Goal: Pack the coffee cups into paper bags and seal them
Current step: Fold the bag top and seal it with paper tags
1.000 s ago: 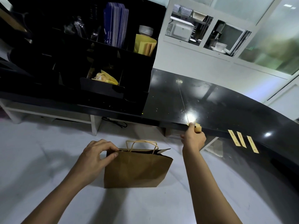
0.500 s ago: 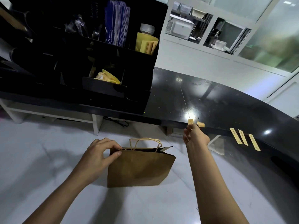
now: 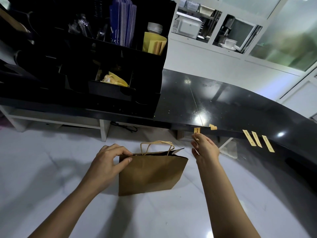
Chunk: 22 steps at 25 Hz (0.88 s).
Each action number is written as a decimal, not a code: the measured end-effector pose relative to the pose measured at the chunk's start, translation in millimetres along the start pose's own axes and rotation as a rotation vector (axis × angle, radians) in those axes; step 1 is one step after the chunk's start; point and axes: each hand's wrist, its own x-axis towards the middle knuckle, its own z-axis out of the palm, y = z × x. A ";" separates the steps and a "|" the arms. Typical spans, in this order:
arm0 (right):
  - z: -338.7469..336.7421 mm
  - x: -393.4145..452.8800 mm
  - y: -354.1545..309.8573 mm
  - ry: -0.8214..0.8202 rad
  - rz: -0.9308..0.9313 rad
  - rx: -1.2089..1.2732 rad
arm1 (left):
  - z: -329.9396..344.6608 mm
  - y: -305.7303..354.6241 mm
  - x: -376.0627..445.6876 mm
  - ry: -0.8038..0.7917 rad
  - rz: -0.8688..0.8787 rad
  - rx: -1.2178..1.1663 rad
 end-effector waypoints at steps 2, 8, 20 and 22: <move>-4.4 -11.1 3.3 -0.020 -0.039 -0.031 | 0.5 -0.4 -0.7 0.015 0.001 -0.003; -19.2 -47.4 7.4 -0.080 -0.135 -0.103 | 1.4 -0.2 -2.8 0.027 0.002 -0.018; -49.4 -117.9 39.9 -0.261 -0.234 -0.216 | -2.5 -1.2 -13.2 0.034 0.055 -0.067; -47.6 -125.9 46.4 -0.288 -0.218 -0.246 | -4.2 -2.1 -14.9 0.022 0.049 -0.107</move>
